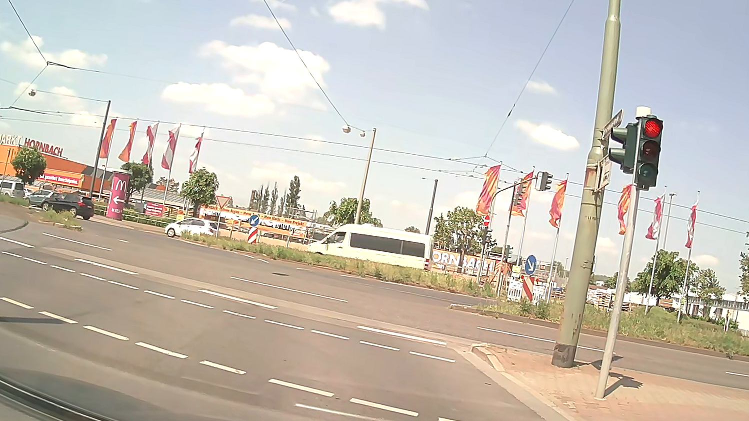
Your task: Follow the waypoints while adhering to traffic rules and regulations
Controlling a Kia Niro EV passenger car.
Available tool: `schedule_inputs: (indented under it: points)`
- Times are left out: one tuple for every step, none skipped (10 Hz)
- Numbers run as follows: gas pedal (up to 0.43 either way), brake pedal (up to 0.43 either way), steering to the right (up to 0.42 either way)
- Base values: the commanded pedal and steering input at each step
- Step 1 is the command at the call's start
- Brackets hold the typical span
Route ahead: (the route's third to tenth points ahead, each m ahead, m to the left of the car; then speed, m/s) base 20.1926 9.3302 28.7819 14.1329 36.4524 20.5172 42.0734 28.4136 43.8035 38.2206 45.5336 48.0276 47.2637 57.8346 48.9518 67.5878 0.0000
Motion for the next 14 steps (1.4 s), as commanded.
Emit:
schedule_inputs:
  points:
    - [0.000,0.348,-0.049]
    - [0.000,0.348,-0.048]
    - [0.000,0.348,-0.048]
    - [0.000,0.348,-0.048]
    - [0.000,0.348,-0.048]
    - [0.000,0.348,-0.048]
    - [0.000,0.348,-0.049]
    - [0.000,0.348,-0.048]
    - [0.000,0.348,-0.048]
    - [0.000,0.348,-0.049]
    - [0.000,0.348,-0.048]
    - [0.000,0.348,-0.048]
    - [0.000,0.348,-0.049]
    - [0.000,0.348,-0.048]
